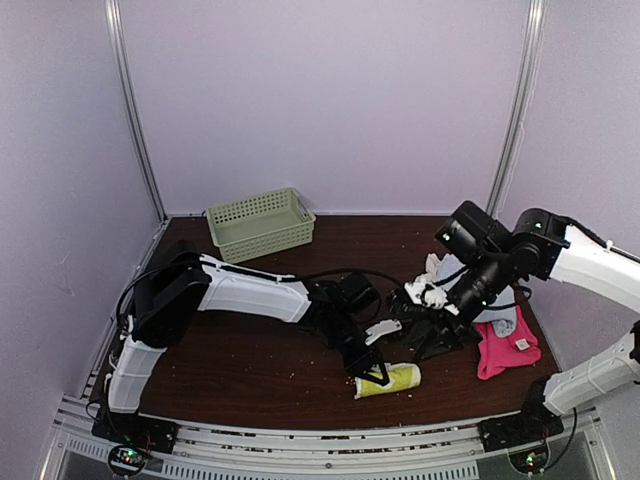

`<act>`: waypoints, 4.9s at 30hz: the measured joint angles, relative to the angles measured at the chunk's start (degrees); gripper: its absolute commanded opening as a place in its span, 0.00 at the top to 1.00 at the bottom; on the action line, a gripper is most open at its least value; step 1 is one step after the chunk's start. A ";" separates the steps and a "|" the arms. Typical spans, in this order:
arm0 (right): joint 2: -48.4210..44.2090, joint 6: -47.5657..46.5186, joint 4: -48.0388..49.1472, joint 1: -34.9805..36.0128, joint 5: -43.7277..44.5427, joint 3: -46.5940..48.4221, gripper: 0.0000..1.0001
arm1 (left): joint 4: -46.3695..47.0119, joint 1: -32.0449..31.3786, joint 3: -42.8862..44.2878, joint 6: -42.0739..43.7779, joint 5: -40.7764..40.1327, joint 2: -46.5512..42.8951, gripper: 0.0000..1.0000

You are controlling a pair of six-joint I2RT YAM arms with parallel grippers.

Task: Roll the towels
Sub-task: Roll the towel at the center of the board, then move the bin to the center of the board.

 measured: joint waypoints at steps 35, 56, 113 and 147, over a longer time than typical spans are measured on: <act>11.52 6.19 41.53 15.21 43.15 -30.75 0.70 | 9.14 2.34 -6.93 -8.15 3.63 -1.66 0.65; 15.65 2.36 40.15 14.34 40.28 -26.08 0.85 | -1.81 20.81 -20.52 -5.09 -29.29 -27.36 0.41; 25.83 7.10 34.53 9.66 32.48 -14.75 0.99 | 5.42 22.97 4.02 -31.26 -22.14 -8.92 0.23; 26.36 8.66 33.38 9.20 31.69 -13.49 1.00 | -10.51 35.56 29.42 -16.33 -43.93 9.57 0.96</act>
